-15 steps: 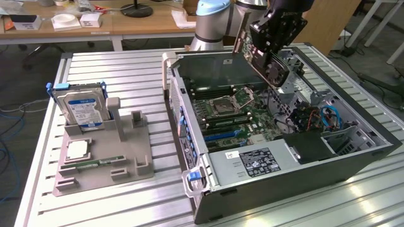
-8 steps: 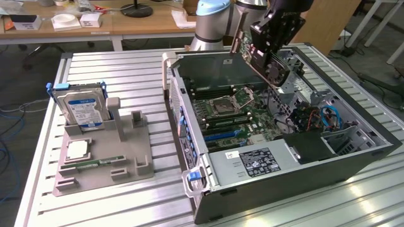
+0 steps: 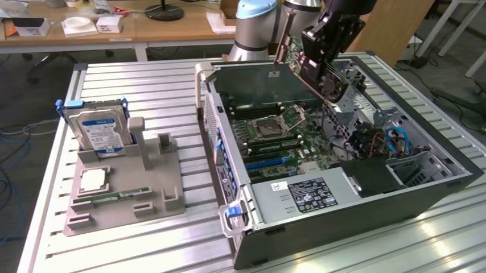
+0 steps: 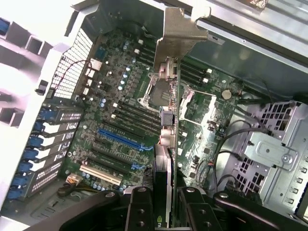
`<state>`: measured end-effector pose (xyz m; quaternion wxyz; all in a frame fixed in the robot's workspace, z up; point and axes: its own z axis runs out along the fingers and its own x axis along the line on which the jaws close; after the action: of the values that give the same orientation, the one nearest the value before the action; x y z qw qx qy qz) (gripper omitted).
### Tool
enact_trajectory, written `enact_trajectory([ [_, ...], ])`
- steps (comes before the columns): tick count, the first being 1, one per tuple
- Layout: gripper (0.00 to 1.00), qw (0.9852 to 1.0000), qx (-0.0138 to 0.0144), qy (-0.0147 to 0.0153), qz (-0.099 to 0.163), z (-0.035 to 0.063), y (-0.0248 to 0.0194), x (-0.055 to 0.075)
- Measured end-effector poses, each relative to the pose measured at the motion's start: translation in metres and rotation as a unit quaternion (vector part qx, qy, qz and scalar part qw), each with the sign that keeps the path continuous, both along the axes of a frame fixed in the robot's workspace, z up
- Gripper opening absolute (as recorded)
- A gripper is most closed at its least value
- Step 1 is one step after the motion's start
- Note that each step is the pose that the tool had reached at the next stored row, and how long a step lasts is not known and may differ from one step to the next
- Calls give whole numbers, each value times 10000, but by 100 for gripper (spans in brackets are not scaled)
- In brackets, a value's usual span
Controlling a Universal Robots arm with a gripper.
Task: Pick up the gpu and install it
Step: 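Insert the gpu into the slot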
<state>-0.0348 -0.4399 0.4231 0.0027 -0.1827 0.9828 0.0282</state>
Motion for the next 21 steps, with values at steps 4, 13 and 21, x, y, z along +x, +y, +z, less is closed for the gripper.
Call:
enact_trajectory([
  [4, 27, 10000, 1, 0, 0, 0, 0, -2],
  [13, 27, 10000, 2, 0, 32, 0, 0, -5],
  [21, 27, 9971, 2, 0, 763, -6, 0, -4],
])
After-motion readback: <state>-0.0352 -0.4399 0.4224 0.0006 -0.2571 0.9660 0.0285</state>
